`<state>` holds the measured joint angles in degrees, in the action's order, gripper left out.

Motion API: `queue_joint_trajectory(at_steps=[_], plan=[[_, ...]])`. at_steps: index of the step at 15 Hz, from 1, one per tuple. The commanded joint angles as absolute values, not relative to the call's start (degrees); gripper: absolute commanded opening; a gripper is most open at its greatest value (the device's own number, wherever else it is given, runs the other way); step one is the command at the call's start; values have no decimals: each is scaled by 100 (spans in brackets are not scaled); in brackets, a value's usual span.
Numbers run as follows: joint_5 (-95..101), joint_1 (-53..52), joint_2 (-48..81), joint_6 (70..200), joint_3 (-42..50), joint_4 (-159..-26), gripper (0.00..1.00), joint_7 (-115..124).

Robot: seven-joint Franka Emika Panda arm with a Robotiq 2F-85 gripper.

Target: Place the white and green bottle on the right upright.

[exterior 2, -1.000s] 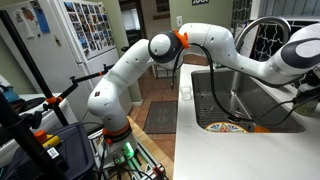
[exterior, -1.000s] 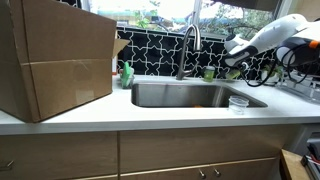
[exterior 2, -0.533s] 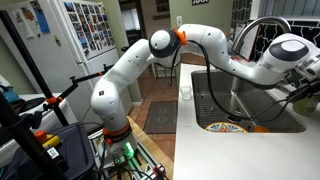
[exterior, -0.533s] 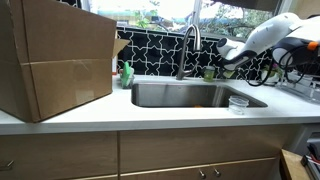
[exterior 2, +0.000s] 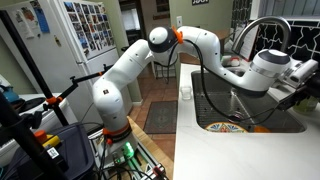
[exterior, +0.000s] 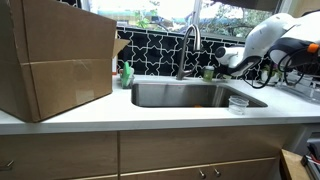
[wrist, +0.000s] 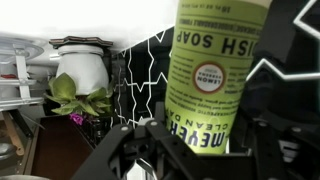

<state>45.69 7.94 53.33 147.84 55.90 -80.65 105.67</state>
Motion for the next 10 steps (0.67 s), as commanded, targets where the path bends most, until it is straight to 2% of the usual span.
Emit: queue_joint_trajectory(at_steps=[1,10], plan=[[5278,307,5391,15346,6145,-8689,39,11114],[6932,-604,6060,16224,7123,-9297,39,12832]])
